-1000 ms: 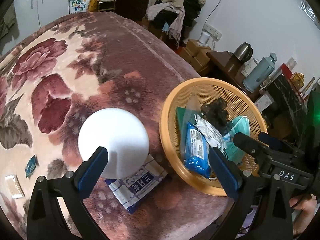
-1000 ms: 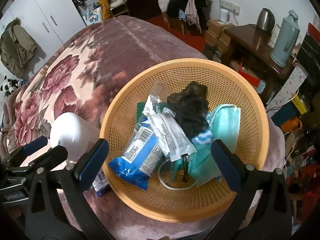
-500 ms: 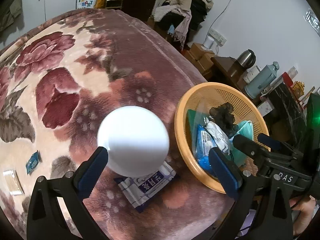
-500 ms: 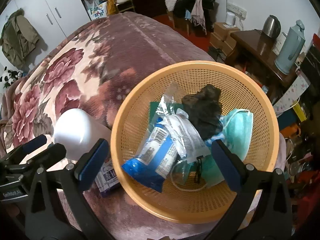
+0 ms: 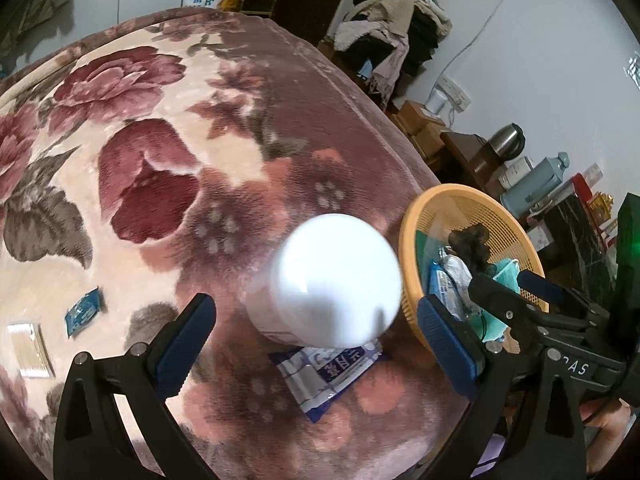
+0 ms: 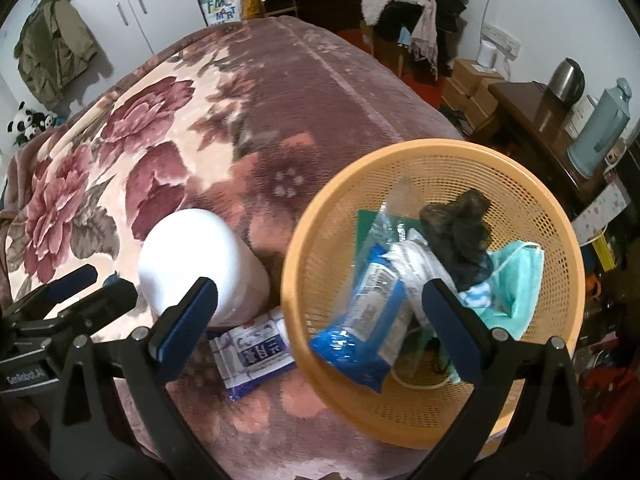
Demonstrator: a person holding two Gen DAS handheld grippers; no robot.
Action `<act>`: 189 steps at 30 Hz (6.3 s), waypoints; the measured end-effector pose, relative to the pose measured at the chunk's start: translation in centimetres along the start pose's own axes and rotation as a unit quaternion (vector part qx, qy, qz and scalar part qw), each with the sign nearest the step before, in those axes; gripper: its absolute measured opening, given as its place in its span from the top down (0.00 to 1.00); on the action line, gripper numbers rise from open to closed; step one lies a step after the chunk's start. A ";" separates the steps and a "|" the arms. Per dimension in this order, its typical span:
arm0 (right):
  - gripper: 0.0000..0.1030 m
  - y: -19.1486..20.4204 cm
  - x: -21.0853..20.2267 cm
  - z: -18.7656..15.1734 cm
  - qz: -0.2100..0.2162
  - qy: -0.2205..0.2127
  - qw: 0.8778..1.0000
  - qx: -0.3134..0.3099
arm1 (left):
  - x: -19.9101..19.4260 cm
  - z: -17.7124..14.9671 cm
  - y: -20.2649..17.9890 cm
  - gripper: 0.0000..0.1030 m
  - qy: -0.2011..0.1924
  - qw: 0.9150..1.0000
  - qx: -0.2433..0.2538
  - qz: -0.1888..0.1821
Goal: Organize soft objects
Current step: 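Move both tools away from the basket toward the cotton swab pack and candy packet, then position the left tool over the cotton swab pack and the right tool over the blue candy packet, then grasp the clear cotton swab pack with the left tool while the right tool grasps the blue candy packet, then lift the swab pack and candy packet and carry both toward the orange basket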
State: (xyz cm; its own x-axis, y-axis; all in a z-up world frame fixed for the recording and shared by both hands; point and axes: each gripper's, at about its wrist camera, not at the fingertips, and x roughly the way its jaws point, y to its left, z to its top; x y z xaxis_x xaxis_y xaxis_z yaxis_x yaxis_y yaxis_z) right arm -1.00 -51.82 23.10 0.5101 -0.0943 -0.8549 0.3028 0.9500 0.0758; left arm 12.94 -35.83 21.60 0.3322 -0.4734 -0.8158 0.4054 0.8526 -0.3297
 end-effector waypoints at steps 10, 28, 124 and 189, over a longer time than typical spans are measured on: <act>0.00 3.8 0.4 0.4 0.003 0.003 0.999 -0.034 | -1.0 -0.4 4.2 0.02 -0.007 0.999 -0.032 0.003; 0.00 9.4 0.7 0.3 0.011 0.004 0.997 -0.078 | -3.0 -1.3 9.3 0.01 -0.022 0.997 -0.074 0.010; 0.00 36.7 16.1 -10.0 0.233 0.195 0.858 -0.415 | -3.9 -13.9 38.1 0.01 0.014 0.948 -0.288 0.134; 0.80 36.1 14.8 -16.7 0.176 0.163 0.924 -0.297 | -5.0 -20.4 36.1 0.30 0.034 0.954 -0.253 0.159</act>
State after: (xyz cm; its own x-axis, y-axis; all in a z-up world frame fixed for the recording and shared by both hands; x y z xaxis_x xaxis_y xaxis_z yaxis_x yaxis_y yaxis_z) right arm 4.01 -13.98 4.57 0.1942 0.2540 -0.9475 -0.3813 0.9095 0.1657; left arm 8.56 1.85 4.08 0.3058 -0.1730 -0.9362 -0.1756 0.9562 -0.2341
